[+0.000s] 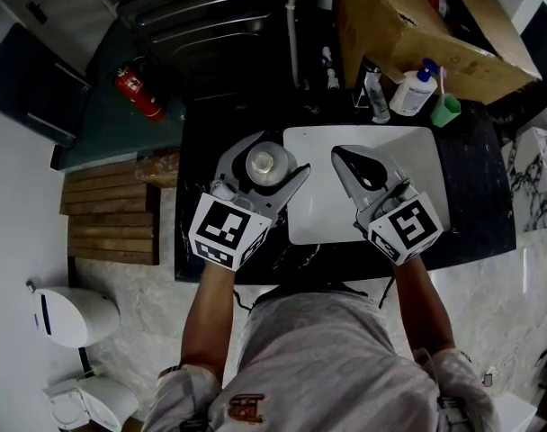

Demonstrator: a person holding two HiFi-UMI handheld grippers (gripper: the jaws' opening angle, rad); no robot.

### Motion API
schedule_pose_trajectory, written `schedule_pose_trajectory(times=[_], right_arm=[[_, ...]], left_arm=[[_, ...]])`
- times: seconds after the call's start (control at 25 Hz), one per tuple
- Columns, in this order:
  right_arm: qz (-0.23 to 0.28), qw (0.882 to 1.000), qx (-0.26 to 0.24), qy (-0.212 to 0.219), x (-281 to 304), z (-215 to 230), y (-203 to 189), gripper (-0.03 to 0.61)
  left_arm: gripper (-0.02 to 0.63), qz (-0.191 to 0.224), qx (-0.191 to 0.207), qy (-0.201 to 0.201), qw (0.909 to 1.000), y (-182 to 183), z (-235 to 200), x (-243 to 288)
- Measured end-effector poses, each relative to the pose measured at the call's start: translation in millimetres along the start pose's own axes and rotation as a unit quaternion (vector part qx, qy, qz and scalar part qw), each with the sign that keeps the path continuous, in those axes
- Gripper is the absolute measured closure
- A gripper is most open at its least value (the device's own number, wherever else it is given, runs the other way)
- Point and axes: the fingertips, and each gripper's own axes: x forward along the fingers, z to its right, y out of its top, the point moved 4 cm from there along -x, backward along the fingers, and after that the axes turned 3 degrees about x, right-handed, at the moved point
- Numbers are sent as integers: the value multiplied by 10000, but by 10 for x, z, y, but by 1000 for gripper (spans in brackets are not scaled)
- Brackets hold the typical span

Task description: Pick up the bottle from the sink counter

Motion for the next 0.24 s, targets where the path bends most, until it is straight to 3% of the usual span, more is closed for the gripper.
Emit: schedule_pose_trajectory(times=[0.24], right_arm=[[-22,10000,2,11,9,10,-8,577]], left_arm=[[282,-32,9,-1,10000,-15,-7,11]])
